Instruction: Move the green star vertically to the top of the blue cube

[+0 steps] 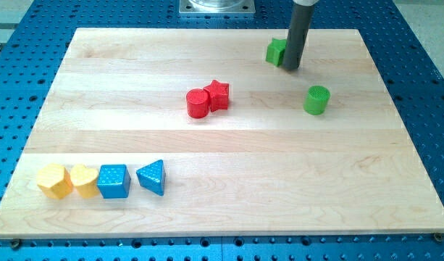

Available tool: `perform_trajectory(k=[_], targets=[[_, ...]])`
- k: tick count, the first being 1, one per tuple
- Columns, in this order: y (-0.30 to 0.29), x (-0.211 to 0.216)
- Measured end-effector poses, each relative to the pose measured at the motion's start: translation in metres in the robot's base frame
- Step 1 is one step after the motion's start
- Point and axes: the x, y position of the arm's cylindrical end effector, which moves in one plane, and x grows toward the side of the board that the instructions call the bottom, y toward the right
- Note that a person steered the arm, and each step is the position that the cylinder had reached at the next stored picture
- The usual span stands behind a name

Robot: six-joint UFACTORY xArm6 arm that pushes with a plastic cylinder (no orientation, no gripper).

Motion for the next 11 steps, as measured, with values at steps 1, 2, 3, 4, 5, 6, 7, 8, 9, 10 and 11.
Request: perform_trajectory(k=[1, 2, 3, 4, 5, 6, 7, 8, 9, 10, 11], targets=[[-0.023, -0.04], [-0.083, -0.04], [-0.094, -0.041], [-0.069, -0.056], [-0.11, -0.066], [-0.211, -0.051], [-0.324, -0.044], [-0.304, -0.044], [-0.215, -0.044], [-0.212, -0.007], [-0.271, 0.024]])
